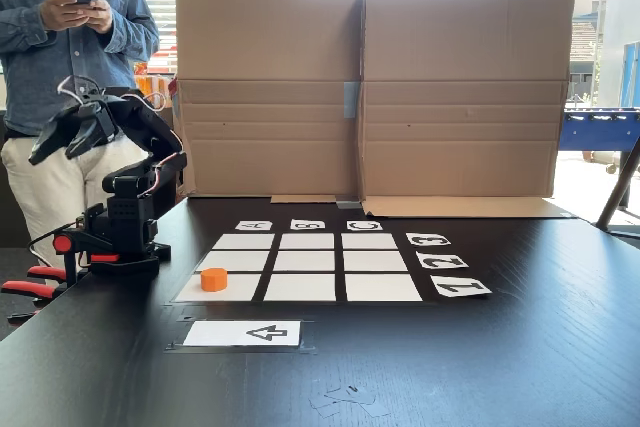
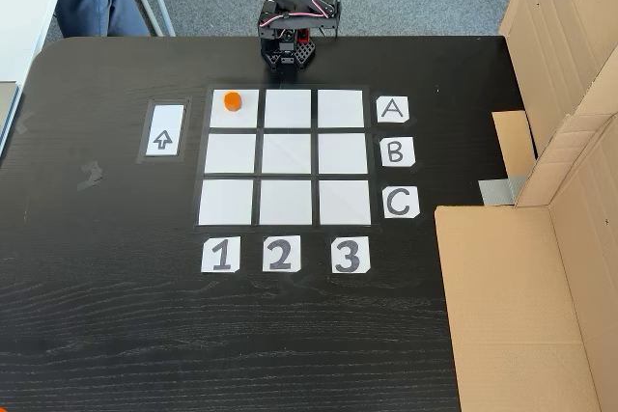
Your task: Pick up the round, orange token and place it in the grid on square A1.
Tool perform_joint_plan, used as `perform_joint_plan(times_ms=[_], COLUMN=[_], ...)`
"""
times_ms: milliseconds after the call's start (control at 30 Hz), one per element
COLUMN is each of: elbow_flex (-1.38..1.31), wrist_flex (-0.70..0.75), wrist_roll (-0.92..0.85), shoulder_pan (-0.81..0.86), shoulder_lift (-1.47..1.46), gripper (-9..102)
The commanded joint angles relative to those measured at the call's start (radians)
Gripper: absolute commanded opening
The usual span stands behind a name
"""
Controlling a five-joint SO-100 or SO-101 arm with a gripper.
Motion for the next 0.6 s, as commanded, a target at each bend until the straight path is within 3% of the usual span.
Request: perform_joint_plan(times_ms=[0,567], elbow_flex=[0.052,0.431], wrist_flex=[0.003,-0.035], wrist_roll=[-0.005,-0.077], shoulder_pan=[0.017,0.051], shoulder_lift=[0.044,0.293], gripper=[10,2])
